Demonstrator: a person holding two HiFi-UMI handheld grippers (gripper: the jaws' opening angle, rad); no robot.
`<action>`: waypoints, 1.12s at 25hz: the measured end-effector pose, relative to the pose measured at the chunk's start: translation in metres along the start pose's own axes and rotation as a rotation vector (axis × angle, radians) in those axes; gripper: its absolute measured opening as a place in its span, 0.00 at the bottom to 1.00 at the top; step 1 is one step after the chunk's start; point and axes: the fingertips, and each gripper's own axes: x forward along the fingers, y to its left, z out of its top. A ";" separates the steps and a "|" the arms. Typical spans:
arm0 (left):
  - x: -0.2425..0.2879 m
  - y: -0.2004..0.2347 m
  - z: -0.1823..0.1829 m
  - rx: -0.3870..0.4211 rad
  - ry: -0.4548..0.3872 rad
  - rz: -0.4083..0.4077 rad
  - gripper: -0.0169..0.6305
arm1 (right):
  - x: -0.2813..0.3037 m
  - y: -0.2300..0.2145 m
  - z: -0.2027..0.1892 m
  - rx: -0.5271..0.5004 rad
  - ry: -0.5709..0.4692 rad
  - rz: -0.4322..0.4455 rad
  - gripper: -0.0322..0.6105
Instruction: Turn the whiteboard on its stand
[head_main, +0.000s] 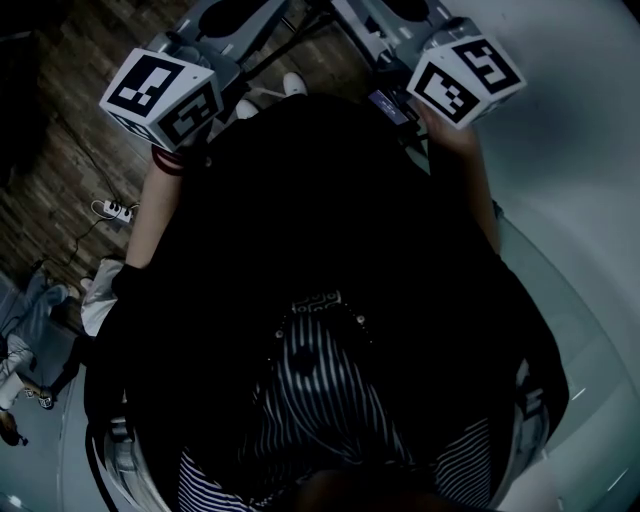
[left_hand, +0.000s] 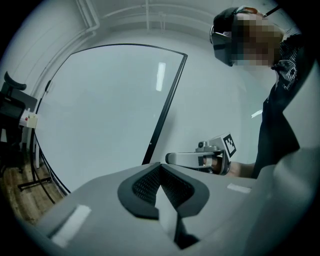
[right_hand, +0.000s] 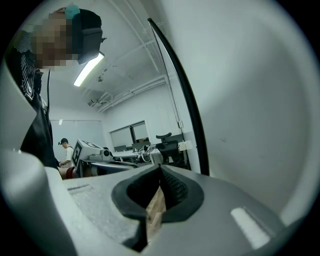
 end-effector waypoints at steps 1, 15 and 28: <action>0.002 0.000 -0.002 0.010 0.007 0.003 0.03 | -0.001 -0.003 -0.001 -0.001 -0.001 -0.008 0.05; 0.012 -0.023 -0.009 0.020 0.056 0.008 0.03 | -0.028 -0.048 0.002 -0.006 0.016 -0.137 0.20; 0.013 -0.038 0.026 0.006 0.081 0.064 0.03 | -0.019 -0.063 0.014 -0.037 0.137 -0.117 0.37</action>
